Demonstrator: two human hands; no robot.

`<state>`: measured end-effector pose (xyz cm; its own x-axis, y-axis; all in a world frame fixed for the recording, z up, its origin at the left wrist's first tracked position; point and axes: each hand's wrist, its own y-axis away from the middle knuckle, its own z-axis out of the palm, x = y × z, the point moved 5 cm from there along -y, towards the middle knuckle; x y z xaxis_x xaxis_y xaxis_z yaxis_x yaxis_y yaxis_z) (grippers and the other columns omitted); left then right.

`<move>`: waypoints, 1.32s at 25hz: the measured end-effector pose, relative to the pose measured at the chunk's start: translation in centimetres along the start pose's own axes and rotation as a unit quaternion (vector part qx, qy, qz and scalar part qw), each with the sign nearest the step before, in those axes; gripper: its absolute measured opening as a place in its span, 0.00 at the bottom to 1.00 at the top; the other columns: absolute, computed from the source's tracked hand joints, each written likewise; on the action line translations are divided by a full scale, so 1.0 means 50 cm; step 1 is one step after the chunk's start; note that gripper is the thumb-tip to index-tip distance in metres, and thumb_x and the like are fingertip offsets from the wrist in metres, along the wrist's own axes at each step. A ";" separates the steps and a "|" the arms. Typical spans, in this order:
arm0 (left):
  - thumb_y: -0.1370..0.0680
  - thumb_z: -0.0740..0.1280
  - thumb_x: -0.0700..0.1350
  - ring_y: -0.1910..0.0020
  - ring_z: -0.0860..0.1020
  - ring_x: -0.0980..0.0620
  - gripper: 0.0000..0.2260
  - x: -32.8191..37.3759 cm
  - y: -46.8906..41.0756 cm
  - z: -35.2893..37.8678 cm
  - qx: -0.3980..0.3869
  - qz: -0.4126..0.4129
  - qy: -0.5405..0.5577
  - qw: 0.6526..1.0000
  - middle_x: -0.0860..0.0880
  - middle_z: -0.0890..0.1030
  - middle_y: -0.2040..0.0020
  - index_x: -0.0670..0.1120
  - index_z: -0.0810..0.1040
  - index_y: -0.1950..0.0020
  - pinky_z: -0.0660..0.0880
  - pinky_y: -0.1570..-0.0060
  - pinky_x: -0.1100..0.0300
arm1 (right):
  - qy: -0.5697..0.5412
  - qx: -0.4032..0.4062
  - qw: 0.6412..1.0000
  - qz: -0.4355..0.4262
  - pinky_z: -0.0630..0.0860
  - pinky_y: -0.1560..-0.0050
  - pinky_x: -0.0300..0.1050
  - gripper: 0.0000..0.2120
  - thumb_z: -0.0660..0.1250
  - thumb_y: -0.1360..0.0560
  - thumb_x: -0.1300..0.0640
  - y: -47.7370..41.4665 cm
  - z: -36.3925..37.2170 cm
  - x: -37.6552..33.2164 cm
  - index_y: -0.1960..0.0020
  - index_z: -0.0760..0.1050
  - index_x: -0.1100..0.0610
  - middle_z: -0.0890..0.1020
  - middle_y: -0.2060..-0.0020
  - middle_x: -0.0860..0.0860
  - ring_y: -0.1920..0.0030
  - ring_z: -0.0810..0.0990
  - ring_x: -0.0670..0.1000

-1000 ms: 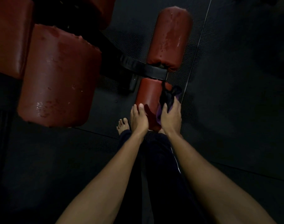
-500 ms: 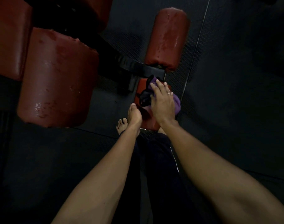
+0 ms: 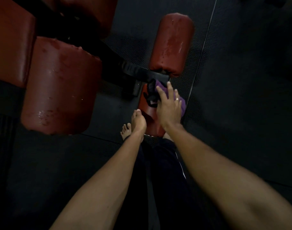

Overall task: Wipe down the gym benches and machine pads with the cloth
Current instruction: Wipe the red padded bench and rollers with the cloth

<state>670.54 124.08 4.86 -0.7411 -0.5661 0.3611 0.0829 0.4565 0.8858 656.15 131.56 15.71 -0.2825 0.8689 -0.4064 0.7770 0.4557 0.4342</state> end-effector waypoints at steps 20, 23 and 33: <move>0.17 0.48 0.63 0.26 0.67 0.41 0.28 0.384 0.158 0.037 -0.036 0.078 -0.157 0.984 0.45 0.71 0.25 0.51 0.70 0.25 0.62 0.26 0.45 | -0.046 0.056 0.997 0.028 0.77 0.45 0.57 0.19 0.64 0.19 0.52 -0.136 -0.231 -0.064 0.29 0.70 0.52 0.69 0.35 0.52 0.40 0.75 0.60; 0.14 0.49 0.56 0.27 0.69 0.41 0.24 0.435 0.127 0.058 -0.034 0.091 -0.157 0.983 0.43 0.72 0.26 0.46 0.70 0.24 0.63 0.29 0.51 | -0.075 0.101 0.989 0.078 0.77 0.45 0.57 0.20 0.64 0.19 0.49 -0.210 -0.253 -0.074 0.29 0.69 0.52 0.68 0.36 0.53 0.39 0.74 0.59; 0.13 0.50 0.52 0.30 0.72 0.42 0.23 0.560 0.036 0.131 -0.034 0.125 -0.130 0.983 0.39 0.75 0.29 0.40 0.74 0.28 0.66 0.34 0.56 | 0.065 0.064 0.995 -0.048 0.59 0.23 0.60 0.36 0.63 0.25 0.38 -0.266 -0.187 -0.046 0.20 0.62 0.47 0.61 0.20 0.53 0.20 0.57 0.60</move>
<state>645.59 113.56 14.67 -0.8366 -0.2440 0.4905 0.3211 0.5072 0.7998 641.20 125.29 18.40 -0.4231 0.8437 -0.3304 0.8054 0.5173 0.2895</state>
